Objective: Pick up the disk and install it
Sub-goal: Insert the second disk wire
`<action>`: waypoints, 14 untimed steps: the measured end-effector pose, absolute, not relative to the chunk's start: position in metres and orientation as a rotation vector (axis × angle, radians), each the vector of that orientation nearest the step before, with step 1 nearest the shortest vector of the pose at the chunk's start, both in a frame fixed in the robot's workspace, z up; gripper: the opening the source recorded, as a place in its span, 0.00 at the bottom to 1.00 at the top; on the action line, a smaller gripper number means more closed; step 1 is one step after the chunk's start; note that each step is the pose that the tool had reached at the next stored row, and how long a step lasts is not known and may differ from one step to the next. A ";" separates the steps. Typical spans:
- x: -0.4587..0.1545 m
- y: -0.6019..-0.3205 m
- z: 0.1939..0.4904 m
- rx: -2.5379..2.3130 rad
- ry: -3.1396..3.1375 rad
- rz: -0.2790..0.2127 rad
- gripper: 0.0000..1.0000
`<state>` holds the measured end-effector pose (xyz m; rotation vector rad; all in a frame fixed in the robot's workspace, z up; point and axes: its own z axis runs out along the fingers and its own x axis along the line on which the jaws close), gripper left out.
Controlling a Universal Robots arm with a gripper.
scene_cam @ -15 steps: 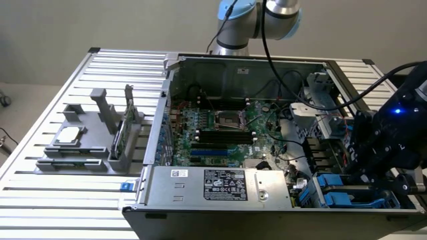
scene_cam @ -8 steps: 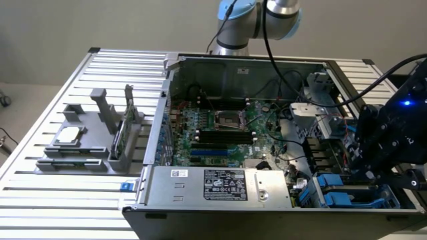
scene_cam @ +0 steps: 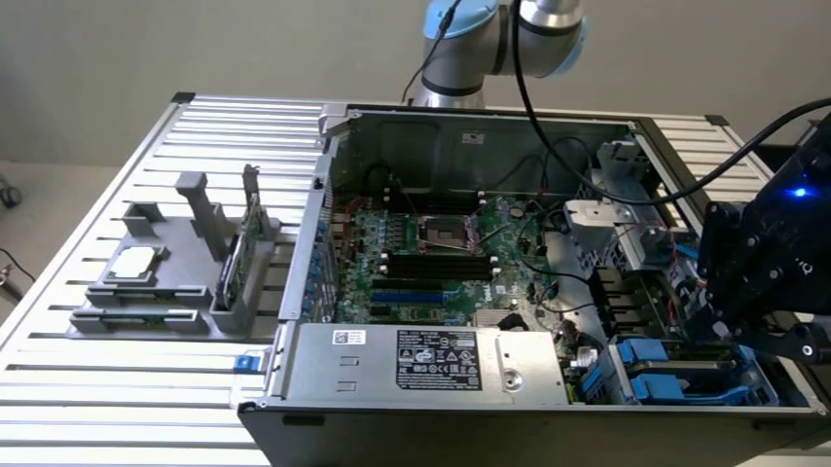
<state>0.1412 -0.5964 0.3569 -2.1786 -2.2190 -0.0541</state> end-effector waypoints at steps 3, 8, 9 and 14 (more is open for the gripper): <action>0.141 -0.596 0.357 -2.179 -2.219 -0.054 0.11; 0.141 -0.596 0.352 -2.177 -2.218 -0.056 0.11; 0.141 -0.596 0.351 -2.177 -2.218 -0.057 0.11; 0.141 -0.596 0.348 -2.176 -2.217 -0.059 0.11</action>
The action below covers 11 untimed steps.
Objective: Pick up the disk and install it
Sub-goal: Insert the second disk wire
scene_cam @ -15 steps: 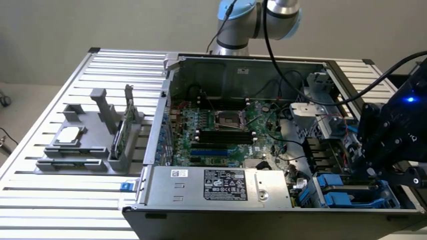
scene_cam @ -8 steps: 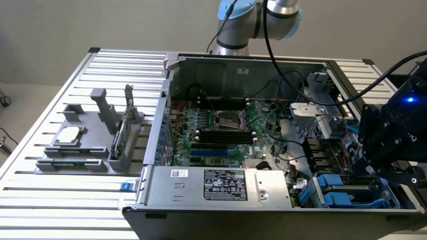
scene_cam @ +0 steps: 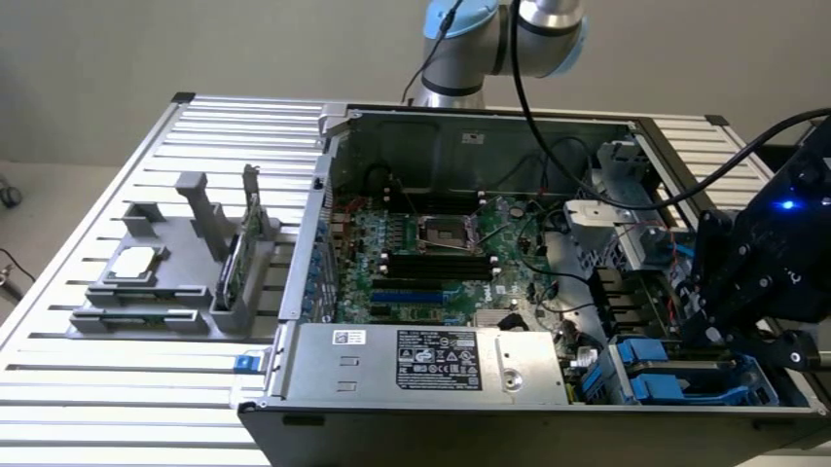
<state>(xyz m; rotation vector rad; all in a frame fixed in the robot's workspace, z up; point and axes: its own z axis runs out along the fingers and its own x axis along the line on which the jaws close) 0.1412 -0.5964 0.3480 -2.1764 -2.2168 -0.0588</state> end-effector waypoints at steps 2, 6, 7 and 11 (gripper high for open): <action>0.141 -0.596 0.347 -2.176 -2.216 -0.060 0.11; 0.141 -0.596 0.345 -2.175 -2.215 -0.062 0.11; 0.141 -0.596 0.345 -2.175 -2.215 -0.063 0.11; 0.141 -0.596 0.343 -2.174 -2.214 -0.064 0.11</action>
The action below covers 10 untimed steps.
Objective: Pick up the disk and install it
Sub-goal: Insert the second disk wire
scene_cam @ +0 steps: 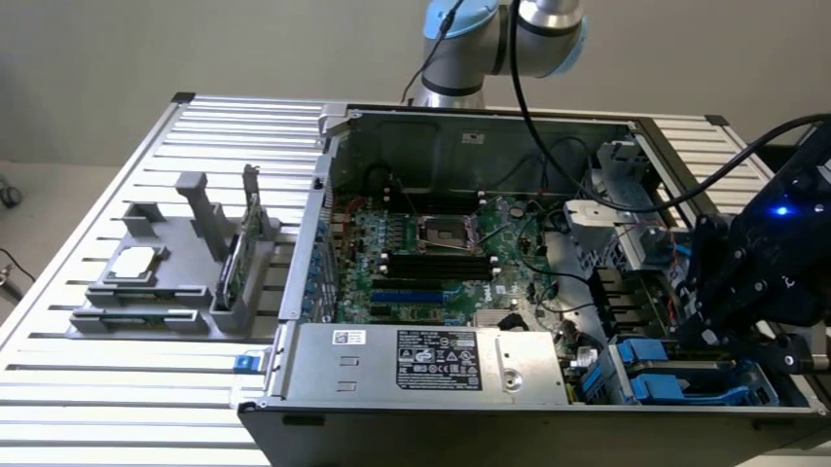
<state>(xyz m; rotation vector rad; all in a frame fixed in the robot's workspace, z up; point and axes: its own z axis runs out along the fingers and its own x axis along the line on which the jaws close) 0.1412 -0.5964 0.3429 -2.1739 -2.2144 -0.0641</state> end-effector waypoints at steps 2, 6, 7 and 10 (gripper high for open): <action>0.141 -0.596 0.343 -2.174 -2.214 -0.064 0.11; 0.141 -0.596 0.341 -2.174 -2.214 -0.065 0.11; 0.141 -0.596 0.341 -2.174 -2.214 -0.065 0.11; 0.141 -0.596 0.340 -2.174 -2.214 -0.064 0.11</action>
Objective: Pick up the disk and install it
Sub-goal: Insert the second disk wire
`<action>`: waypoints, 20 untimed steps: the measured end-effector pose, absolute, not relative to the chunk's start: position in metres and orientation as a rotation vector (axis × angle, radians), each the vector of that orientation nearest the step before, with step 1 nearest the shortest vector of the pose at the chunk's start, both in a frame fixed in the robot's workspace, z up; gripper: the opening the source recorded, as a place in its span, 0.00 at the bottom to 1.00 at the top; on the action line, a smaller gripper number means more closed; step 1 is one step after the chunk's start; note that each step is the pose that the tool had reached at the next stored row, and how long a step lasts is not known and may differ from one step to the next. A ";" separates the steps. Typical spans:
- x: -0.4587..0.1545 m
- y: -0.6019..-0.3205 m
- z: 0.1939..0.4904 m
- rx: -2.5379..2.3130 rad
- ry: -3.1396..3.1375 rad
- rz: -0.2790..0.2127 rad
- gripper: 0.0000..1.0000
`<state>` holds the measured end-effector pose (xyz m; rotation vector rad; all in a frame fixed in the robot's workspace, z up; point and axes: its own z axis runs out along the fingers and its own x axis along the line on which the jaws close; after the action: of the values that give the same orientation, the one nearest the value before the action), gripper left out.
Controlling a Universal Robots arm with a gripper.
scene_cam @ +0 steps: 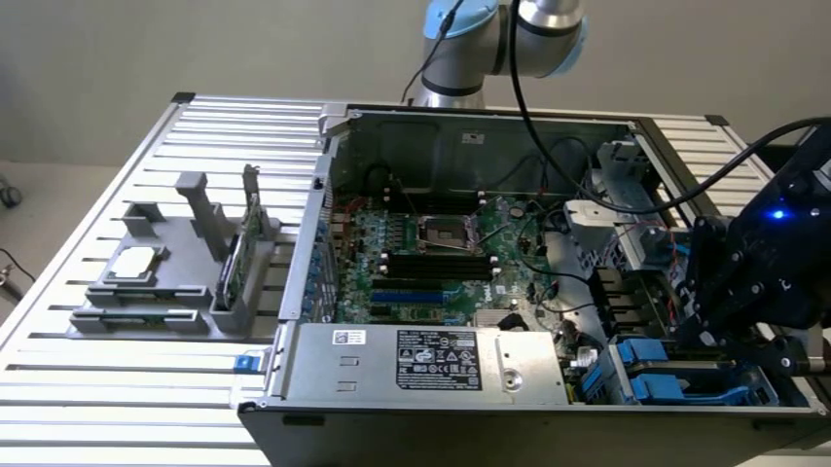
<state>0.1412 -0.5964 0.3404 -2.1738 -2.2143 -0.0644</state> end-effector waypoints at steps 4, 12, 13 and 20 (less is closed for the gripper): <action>0.141 -0.596 0.340 -2.174 -2.214 -0.065 0.11; 0.141 -0.597 0.346 -2.174 -2.213 -0.064 0.11; 0.141 -0.597 0.350 -2.174 -2.213 -0.064 0.11; 0.134 -0.597 0.362 -2.173 -2.213 -0.064 0.11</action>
<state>0.1343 -0.5968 0.3621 -2.1731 -2.2135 -0.0642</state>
